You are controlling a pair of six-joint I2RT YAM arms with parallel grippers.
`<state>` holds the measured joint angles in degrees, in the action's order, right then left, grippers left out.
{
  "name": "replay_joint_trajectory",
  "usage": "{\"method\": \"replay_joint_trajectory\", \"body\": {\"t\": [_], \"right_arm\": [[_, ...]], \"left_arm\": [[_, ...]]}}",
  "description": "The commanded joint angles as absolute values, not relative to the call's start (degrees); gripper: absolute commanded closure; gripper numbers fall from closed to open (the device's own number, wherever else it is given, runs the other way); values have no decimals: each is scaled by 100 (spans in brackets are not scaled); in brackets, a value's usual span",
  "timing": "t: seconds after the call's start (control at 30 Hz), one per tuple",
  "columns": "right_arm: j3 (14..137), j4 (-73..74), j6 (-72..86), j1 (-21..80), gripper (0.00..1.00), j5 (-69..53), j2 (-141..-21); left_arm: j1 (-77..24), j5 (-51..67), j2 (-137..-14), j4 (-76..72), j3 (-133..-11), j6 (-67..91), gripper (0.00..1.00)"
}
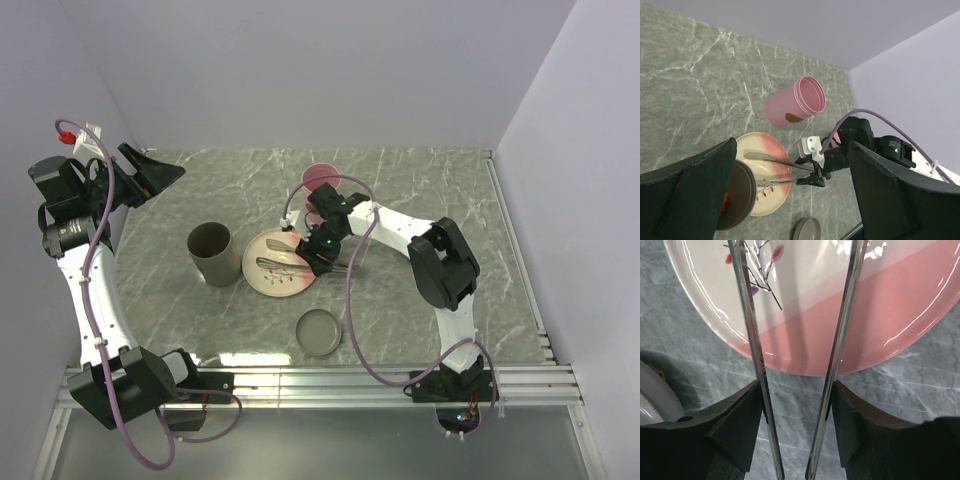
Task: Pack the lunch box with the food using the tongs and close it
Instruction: Place the clamp at the center of the board.
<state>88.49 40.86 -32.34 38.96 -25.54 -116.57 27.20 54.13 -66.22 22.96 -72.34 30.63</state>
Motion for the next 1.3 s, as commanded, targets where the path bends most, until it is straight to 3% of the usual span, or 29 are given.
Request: {"method": "replay_joint_trajectory", "body": {"t": [0.0, 0.67, 0.7, 0.73, 1.27], "right_arm": [[9219, 4122, -3445, 3885, 38, -2523, -11733], [9141, 4078, -3814, 4043, 21, -2039, -11900], [9123, 4087, -3841, 4043, 12, -2030, -11900], [9123, 4096, -3850, 4060, 10, -2013, -11900], [8894, 3938, -3824, 4166, 3, -1986, -11417]], "left_arm": [[2751, 5520, -6574, 2083, -7348, 2980, 1], [2751, 5493, -6513, 2153, -7383, 2900, 0], [2751, 5493, -6521, 2162, -7383, 2892, 1], [2742, 5493, -6504, 2162, -7383, 2892, 1], [2742, 5467, -6460, 2171, -7348, 2865, 1]]}}
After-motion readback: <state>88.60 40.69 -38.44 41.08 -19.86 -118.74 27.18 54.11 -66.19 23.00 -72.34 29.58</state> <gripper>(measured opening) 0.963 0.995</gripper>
